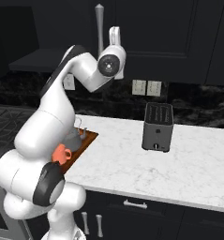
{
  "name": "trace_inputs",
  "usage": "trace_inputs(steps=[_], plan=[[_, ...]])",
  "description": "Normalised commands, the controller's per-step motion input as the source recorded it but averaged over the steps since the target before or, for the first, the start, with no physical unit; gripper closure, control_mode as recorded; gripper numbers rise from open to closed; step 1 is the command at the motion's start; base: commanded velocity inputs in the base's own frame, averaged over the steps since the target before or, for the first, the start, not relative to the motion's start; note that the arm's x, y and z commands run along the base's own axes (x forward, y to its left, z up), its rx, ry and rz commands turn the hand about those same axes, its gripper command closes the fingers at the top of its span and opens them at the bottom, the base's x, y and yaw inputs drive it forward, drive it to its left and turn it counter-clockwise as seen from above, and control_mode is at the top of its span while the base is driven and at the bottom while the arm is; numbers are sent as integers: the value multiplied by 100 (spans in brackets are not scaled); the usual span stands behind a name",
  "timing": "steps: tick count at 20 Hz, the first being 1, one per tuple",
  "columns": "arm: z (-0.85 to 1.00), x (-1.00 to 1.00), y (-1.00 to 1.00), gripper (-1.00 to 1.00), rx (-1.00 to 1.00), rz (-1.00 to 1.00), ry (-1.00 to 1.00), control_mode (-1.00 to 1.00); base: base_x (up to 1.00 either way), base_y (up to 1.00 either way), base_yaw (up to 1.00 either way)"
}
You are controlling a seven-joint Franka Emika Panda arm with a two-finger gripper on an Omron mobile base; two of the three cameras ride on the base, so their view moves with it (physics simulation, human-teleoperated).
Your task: Pick the kettle from the counter and place it on the tray. Then pick the mug from the cabinet and place it on the tray. Then close the cabinet doors.
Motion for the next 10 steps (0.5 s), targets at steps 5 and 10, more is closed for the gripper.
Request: trace_inputs(steps=[5,10], plan=[[-7,74,0,-100,10,0,0,-100,0,0,0],[-14,60,0,-100,9,0,0,-100,0,0,0]])
